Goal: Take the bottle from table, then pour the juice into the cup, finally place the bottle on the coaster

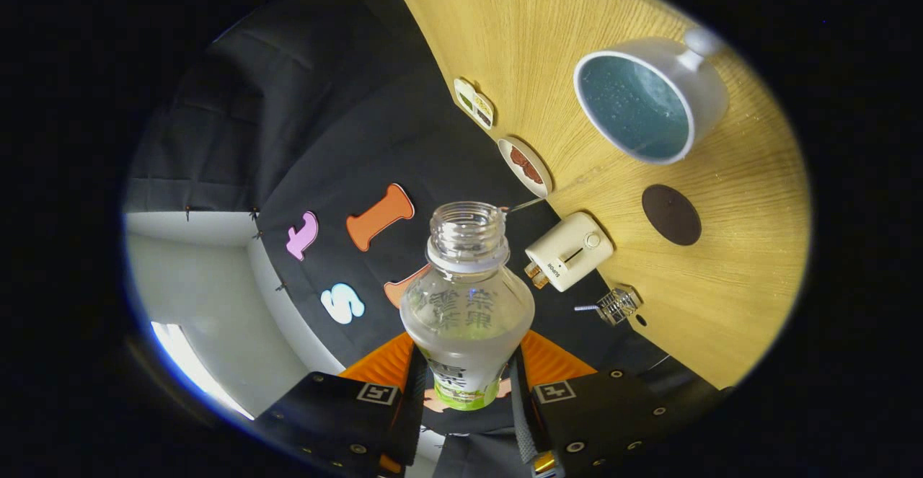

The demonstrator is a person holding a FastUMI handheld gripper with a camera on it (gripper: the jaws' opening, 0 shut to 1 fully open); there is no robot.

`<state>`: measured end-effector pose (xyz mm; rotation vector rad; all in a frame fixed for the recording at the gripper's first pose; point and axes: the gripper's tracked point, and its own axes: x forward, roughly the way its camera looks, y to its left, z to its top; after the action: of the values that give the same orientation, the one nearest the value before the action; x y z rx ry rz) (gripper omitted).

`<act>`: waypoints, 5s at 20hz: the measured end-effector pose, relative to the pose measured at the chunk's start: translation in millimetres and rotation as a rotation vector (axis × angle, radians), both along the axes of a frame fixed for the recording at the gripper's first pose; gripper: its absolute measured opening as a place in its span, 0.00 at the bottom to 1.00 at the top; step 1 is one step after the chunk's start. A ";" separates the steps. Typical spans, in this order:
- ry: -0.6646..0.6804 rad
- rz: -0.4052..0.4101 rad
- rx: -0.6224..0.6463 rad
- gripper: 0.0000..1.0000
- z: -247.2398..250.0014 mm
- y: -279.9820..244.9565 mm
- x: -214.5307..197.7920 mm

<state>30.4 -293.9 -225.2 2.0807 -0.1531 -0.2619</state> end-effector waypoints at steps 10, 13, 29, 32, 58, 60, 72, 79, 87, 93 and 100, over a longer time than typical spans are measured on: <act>0.162 0.102 -0.358 0.54 -13.6 6.9 9.1; 0.239 0.157 -0.563 0.54 -4.9 6.0 16.4; 0.766 0.437 -1.631 0.54 -37.7 8.9 53.6; 0.824 0.487 -1.718 0.54 -57.0 15.6 66.2; 1.004 0.650 -1.810 0.71 -152.6 31.2 81.6; 1.002 0.673 -1.824 0.81 -155.1 34.5 78.9; 0.764 0.567 -1.788 0.97 -77.2 85.5 50.8; 0.571 0.466 -1.849 0.99 39.1 159.8 28.9; 0.431 0.422 -1.975 0.98 124.4 241.8 1.8; 0.353 0.431 -1.981 0.98 133.6 274.0 -11.7; 0.377 0.446 -1.979 0.98 127.0 272.8 -11.0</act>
<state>19.4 -21.1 -98.3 0.0550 0.2318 -0.0925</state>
